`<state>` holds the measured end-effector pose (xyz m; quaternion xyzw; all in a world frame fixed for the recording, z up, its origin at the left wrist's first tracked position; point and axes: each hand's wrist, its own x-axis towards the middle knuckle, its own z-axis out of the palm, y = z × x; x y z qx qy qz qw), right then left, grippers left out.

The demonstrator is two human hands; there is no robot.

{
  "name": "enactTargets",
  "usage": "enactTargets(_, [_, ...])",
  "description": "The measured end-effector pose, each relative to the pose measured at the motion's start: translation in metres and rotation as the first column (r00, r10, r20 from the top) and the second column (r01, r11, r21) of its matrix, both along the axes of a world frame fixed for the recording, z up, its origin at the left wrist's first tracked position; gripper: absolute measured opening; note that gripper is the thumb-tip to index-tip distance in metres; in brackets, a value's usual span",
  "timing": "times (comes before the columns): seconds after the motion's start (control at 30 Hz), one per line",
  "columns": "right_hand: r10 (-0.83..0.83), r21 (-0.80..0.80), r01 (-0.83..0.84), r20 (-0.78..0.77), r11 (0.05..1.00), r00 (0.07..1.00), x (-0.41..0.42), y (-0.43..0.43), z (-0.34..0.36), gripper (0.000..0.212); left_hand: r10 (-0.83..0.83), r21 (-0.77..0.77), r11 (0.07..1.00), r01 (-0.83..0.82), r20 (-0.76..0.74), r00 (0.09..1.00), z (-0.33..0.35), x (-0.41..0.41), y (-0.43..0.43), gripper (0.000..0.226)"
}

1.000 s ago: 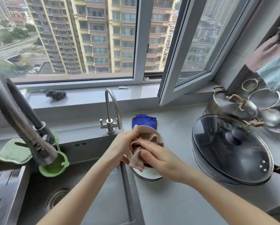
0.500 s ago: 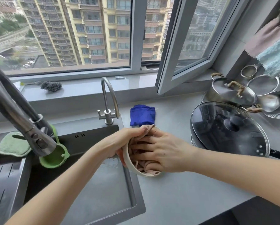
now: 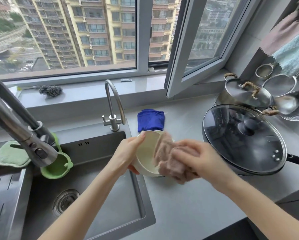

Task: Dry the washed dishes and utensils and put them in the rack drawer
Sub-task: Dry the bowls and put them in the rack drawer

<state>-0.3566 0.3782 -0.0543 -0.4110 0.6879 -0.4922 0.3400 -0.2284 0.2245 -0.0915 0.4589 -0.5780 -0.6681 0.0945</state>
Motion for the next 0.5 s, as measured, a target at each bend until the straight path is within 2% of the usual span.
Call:
enactTargets(0.07, [-0.212, -0.152, 0.215, 0.037, 0.965, 0.977, -0.016, 0.011, 0.012, 0.021, 0.078, -0.001, 0.997, -0.078, -0.029, 0.996, 0.001, 0.002, -0.001, 0.038])
enactTargets(0.13, [-0.248, -0.245, 0.261, 0.081, 0.934, 0.965, -0.020, 0.011, 0.017, 0.018, 0.116, 0.008, 0.993, -0.116, -0.039, 0.992, 0.003, 0.001, 0.000, 0.036])
enactTargets(0.23, [-0.122, -0.123, 0.112, -0.081, 0.986, 0.989, -0.007, -0.013, -0.009, 0.030, 0.117, -0.020, 0.993, -0.119, -0.074, 0.990, 0.009, -0.009, 0.010, 0.031])
enactTargets(0.3, [-0.137, -0.026, 0.135, -0.267, 0.990, 0.954, 0.001, -0.028, -0.033, 0.019, 0.084, -0.078, 0.992, -0.094, -0.119, 0.989, 0.012, -0.015, 0.019, 0.032])
enactTargets(0.33, [-0.197, -0.057, 0.189, -0.289, 0.980, 0.937, 0.001, -0.032, -0.041, 0.036, 0.069, -0.107, 0.991, -0.086, -0.155, 0.986, 0.013, -0.017, 0.022, 0.031])
enactTargets(0.4, [-0.330, -0.173, 0.308, -0.117, 0.935, 0.937, -0.004, -0.036, -0.045, 0.076, 0.045, -0.155, 0.985, -0.080, -0.222, 0.974, 0.014, -0.017, 0.024, 0.031])
enactTargets(0.43, [-0.354, -0.176, 0.339, -0.056, 0.924, 0.934, -0.008, -0.037, -0.044, 0.092, 0.014, -0.181, 0.982, -0.060, -0.244, 0.970, 0.014, -0.016, 0.023, 0.030])
enactTargets(0.5, [-0.328, -0.074, 0.320, -0.164, 0.944, 0.930, -0.015, -0.042, -0.040, 0.112, -0.111, -0.290, 0.956, 0.041, -0.229, 0.967, 0.013, -0.014, 0.023, 0.024])
